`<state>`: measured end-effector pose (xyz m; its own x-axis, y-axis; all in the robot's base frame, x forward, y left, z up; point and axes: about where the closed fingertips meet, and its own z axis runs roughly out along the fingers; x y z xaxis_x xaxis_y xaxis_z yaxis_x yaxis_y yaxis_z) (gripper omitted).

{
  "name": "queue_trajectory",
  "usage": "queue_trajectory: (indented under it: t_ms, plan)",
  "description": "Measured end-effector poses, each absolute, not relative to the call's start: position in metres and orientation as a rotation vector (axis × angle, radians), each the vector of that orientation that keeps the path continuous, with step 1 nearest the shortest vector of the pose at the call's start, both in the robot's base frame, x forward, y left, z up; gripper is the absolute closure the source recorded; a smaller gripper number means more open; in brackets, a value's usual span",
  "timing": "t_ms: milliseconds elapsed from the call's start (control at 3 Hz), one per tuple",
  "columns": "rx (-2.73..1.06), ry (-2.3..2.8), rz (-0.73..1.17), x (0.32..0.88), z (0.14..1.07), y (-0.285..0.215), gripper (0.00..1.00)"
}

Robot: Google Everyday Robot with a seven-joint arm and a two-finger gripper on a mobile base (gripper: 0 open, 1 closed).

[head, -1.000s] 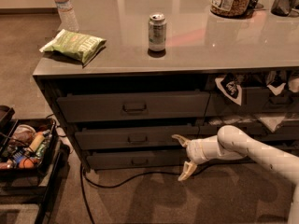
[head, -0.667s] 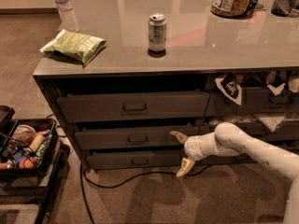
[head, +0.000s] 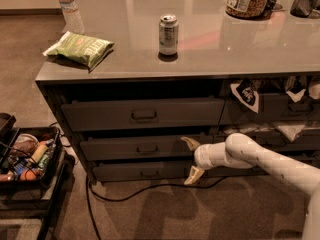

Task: Open middle drawer

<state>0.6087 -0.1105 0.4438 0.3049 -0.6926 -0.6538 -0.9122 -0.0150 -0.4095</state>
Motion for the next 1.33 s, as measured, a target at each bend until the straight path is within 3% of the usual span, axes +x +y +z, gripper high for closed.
queue_trajectory:
  t_ms: [1333]
  plan:
    - [-1.675,1.461,0.182,0.662,0.426,-0.103,0.00]
